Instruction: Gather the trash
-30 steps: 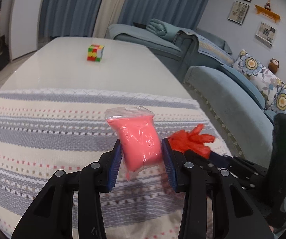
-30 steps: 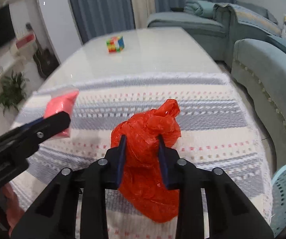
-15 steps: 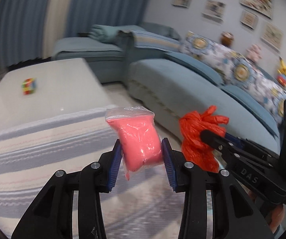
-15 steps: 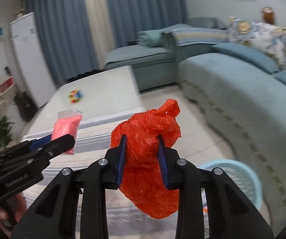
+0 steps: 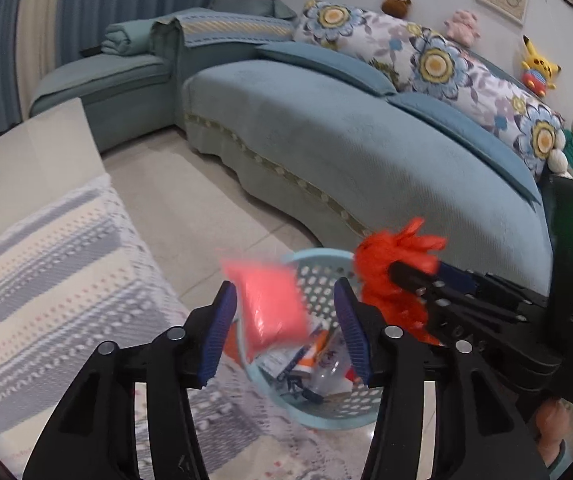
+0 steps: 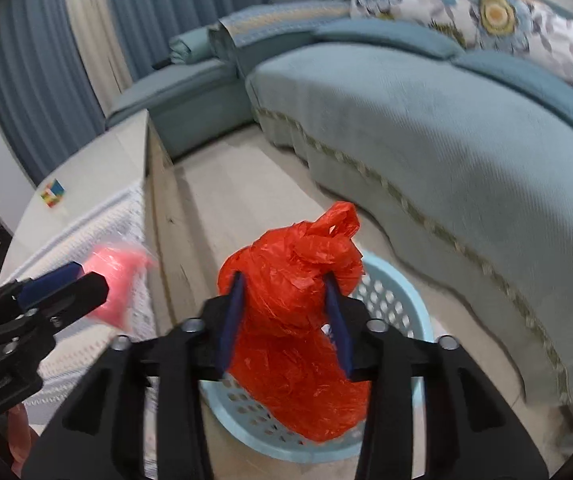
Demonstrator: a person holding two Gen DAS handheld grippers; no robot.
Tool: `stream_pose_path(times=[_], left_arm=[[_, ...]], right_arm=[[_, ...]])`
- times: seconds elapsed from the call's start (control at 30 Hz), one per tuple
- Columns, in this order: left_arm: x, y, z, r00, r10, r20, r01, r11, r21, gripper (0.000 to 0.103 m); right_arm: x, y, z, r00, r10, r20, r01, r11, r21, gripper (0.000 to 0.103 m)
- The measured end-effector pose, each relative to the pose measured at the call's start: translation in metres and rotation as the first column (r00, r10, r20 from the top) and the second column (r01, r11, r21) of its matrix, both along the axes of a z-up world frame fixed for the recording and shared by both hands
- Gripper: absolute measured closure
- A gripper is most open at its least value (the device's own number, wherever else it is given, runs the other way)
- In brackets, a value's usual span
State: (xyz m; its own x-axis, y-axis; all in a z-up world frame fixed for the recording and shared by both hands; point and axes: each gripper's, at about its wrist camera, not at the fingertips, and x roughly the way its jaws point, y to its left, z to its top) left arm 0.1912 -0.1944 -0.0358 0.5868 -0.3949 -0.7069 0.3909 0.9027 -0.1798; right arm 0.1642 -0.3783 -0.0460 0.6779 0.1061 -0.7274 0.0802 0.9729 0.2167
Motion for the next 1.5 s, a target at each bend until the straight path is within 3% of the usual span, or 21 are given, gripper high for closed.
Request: stream_pose_path(times=[0.03, 0.1, 0.33, 0.5, 0.7, 0.8, 0.9, 0.97, 1.07, 1.13, 1.3, 1.5], left_arm=[[-0.001, 0.000, -0.002, 1.000, -0.008, -0.004, 0.008, 1.000, 0.005, 0.047], [-0.002, -0.002, -0.008, 1.000, -0.017, -0.012, 0.017, 1.000, 0.013, 0.035], [-0.012, 0.013, 0.000, 1.000, -0.022, 0.003, 0.022, 1.000, 0.004, 0.035], [-0.041, 0.029, 0.028, 0.999, -0.008, 0.048, 0.009, 1.000, -0.007, 0.033], [-0.112, 0.066, 0.059, 0.986, 0.074, 0.147, -0.076, 0.997, 0.011, 0.023], [-0.139, 0.080, 0.064, 0.984, 0.114, 0.138, -0.115, 0.993, -0.002, 0.022], [-0.167, 0.095, 0.066, 0.976, 0.181, 0.119, -0.176, 0.983, -0.050, 0.018], [-0.187, 0.104, 0.065, 0.967, 0.226, 0.116, -0.216, 0.972, -0.094, 0.017], [-0.209, 0.105, 0.062, 0.947, 0.278, 0.159, -0.269, 0.960, -0.080, 0.017], [-0.225, 0.101, 0.058, 0.919, 0.337, 0.204, -0.330, 0.942, -0.066, 0.017], [-0.245, 0.089, 0.049, 0.872, 0.379, 0.310, -0.387, 0.921, -0.037, 0.017], [-0.246, 0.082, 0.048, 0.864, 0.368, 0.343, -0.385, 0.923, -0.020, 0.015]], right_arm=[[0.001, -0.002, -0.006, 1.000, -0.003, -0.009, 0.003, 1.000, 0.003, 0.062], [0.002, -0.004, -0.014, 1.000, -0.018, -0.026, 0.018, 1.000, -0.006, 0.048], [-0.012, -0.011, -0.022, 0.999, -0.024, -0.035, 0.026, 0.999, 0.047, 0.048], [-0.046, 0.005, 0.003, 1.000, 0.013, 0.018, -0.013, 1.000, 0.020, 0.047], [-0.101, 0.045, 0.041, 0.992, 0.053, 0.116, -0.041, 0.994, -0.105, 0.042], [-0.129, 0.064, 0.054, 0.987, 0.072, 0.146, -0.049, 0.987, -0.155, 0.040], [-0.154, 0.073, 0.061, 0.986, 0.068, 0.152, -0.046, 0.988, -0.147, 0.038], [-0.171, 0.077, 0.066, 0.983, 0.064, 0.171, -0.036, 0.986, -0.160, 0.036], [-0.194, 0.083, 0.070, 0.977, 0.055, 0.207, -0.008, 0.975, -0.220, 0.034], [-0.205, 0.083, 0.072, 0.971, 0.051, 0.234, 0.006, 0.972, -0.236, 0.034], [-0.224, 0.075, 0.077, 0.955, 0.013, 0.296, 0.055, 0.974, -0.219, 0.034], [-0.228, 0.068, 0.071, 0.943, -0.036, 0.332, 0.108, 0.973, -0.202, 0.034]])
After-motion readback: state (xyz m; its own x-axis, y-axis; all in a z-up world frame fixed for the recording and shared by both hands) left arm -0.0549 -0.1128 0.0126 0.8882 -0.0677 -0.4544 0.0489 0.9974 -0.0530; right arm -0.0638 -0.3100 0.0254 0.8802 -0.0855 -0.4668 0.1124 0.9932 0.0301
